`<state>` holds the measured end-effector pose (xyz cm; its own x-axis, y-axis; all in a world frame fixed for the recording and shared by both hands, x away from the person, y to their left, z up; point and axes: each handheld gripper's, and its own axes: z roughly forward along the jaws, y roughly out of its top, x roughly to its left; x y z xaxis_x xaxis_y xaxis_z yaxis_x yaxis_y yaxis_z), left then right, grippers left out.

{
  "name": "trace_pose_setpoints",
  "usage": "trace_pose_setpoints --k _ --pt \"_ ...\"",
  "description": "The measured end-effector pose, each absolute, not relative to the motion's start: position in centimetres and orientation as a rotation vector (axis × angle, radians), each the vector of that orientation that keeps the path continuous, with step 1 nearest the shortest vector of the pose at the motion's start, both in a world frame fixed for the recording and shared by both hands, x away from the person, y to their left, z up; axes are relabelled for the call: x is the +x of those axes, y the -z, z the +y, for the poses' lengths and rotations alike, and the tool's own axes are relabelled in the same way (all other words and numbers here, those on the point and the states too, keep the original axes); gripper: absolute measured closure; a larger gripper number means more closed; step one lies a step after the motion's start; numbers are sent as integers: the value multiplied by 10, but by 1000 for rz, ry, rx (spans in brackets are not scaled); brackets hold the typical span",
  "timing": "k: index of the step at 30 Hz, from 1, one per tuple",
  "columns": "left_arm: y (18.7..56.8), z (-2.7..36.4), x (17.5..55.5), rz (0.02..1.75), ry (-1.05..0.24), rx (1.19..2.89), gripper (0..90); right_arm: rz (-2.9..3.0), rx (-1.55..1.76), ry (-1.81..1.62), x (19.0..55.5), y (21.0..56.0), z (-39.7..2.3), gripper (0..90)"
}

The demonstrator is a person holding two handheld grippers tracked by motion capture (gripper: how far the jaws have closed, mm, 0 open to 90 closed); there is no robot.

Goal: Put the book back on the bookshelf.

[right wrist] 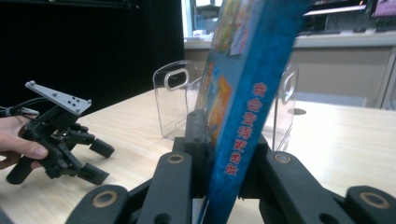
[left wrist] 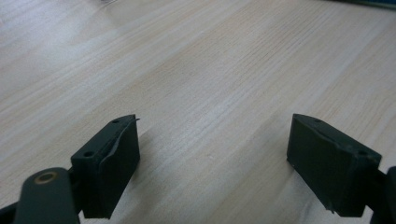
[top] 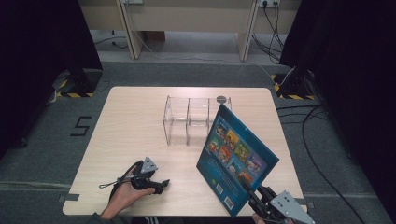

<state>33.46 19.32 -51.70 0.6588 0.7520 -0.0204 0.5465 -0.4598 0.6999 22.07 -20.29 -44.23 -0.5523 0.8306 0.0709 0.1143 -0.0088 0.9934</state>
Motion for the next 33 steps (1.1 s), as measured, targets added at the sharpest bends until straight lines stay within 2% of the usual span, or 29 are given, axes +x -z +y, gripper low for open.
trace_pose_setpoints --k 5,33 --pt "517 193 335 998 -382 2181 162 1685 926 -1581 220 440 -204 829" --pt "517 193 335 1000 -385 2180 157 1669 978 -1535 227 443 -211 810"
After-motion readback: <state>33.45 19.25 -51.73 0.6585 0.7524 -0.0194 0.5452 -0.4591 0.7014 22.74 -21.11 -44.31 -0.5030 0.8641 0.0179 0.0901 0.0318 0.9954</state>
